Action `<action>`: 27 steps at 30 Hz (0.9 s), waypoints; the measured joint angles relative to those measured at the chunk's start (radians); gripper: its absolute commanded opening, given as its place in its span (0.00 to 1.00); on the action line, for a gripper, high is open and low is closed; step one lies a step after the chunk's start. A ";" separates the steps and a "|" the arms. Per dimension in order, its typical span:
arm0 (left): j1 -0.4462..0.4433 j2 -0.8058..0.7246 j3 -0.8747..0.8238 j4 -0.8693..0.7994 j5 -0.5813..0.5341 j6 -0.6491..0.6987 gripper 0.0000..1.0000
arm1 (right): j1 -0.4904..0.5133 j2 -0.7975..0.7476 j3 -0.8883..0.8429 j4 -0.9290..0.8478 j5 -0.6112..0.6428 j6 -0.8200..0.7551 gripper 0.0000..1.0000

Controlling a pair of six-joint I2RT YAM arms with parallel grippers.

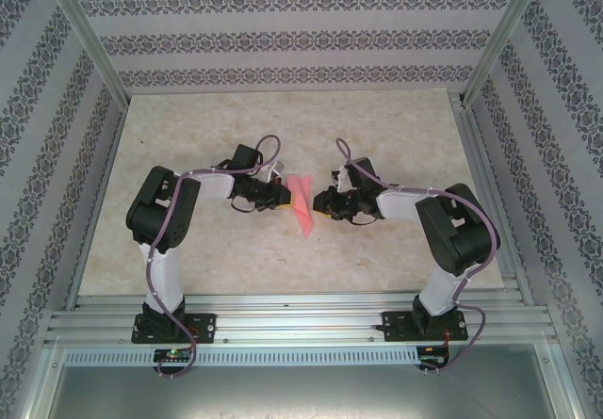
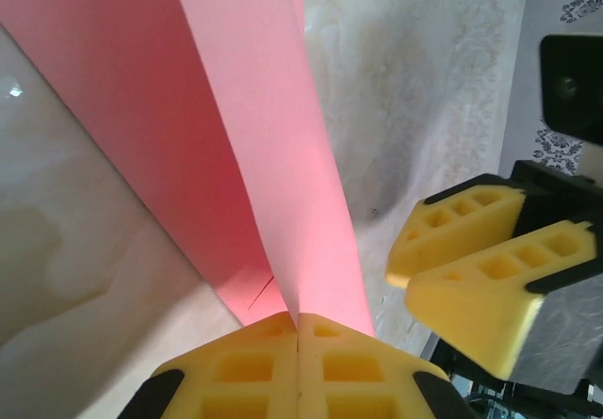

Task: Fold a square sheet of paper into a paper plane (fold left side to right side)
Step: Fold the wing for the fifth time at the center of the table.

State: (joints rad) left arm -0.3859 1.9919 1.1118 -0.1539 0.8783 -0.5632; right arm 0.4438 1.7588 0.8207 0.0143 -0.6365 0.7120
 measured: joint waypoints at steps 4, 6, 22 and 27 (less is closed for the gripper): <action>0.005 0.000 0.000 -0.006 0.005 0.011 0.00 | 0.013 0.014 0.002 0.001 0.000 0.002 0.24; 0.007 0.000 0.002 -0.011 0.006 0.014 0.00 | 0.019 0.018 0.002 0.001 0.000 0.003 0.26; 0.027 0.051 0.059 -0.058 0.015 0.047 0.00 | 0.048 0.045 0.021 0.002 0.000 0.015 0.21; 0.034 0.062 0.074 -0.077 0.015 0.059 0.00 | 0.054 0.053 0.026 0.005 0.000 0.020 0.19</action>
State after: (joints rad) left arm -0.3523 2.0537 1.1854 -0.2310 0.8932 -0.5041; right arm 0.4980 1.8114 0.8463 0.0193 -0.6369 0.7319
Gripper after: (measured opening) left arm 0.059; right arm 0.192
